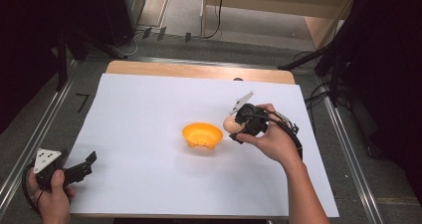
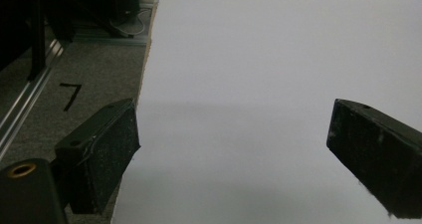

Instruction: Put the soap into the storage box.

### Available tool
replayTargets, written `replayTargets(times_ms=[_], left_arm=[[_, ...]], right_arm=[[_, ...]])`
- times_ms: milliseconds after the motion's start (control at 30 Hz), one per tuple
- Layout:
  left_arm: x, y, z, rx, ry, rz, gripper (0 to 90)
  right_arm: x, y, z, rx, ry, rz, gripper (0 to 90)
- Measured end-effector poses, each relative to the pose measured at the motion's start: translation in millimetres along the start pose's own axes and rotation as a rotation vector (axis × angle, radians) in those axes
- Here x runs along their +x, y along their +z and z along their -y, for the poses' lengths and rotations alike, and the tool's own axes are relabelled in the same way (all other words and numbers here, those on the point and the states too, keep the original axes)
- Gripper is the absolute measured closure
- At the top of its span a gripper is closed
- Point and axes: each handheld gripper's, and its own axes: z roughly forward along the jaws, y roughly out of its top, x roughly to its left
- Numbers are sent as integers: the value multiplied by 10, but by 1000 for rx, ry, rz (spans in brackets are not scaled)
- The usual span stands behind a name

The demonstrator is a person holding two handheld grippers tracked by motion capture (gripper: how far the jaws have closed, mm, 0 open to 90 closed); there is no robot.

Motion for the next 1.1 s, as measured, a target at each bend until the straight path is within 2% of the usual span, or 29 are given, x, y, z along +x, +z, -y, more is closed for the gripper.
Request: replayTargets(times_ms=[300,667,733,867,1000,1100], left_arm=[[-1,7,-4,8,3,-2,68],[-1,5,-1,4,-2,-2,68],[0,4,-2,5,-2,-2,68],[-3,7,-2,7,1,-2,68],[-1,8,-4,10,1,-1,68],[0,7,-3,8,1,2,68]], right_arm=[[48,15,-178,-19,-63,-5,332],[141,118,-344,-26,-137,-41,331],[170,148,-388,-31,-160,-52,331],[232,221,-470,-34,-241,-69,331],[279,304,-542,-9,-277,-78,331],[301,345,-597,-12,-303,-89,331]])
